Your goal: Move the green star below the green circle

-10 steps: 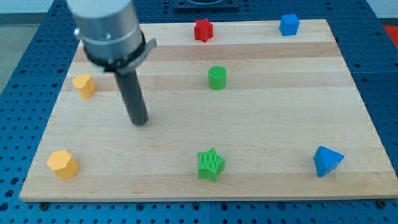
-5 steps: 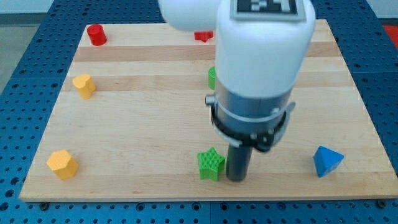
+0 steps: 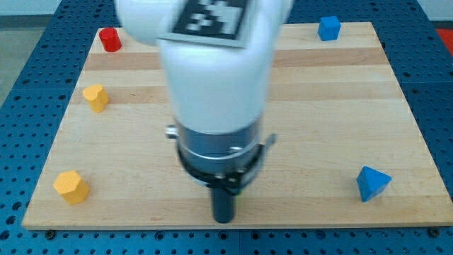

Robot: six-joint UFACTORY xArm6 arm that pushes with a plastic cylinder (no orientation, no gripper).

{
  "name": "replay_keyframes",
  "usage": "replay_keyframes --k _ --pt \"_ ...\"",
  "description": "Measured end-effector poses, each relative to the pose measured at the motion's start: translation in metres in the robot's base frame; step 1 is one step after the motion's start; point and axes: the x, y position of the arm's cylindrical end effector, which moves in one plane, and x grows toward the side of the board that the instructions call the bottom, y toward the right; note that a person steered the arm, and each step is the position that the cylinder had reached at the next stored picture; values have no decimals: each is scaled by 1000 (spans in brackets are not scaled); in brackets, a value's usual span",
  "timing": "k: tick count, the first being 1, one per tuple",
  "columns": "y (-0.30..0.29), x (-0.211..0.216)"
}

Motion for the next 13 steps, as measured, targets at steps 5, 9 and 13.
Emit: replay_keyframes --k 5,9,13 --pt "33 -37" --pt "-26 -25" --pt "-25 -36"
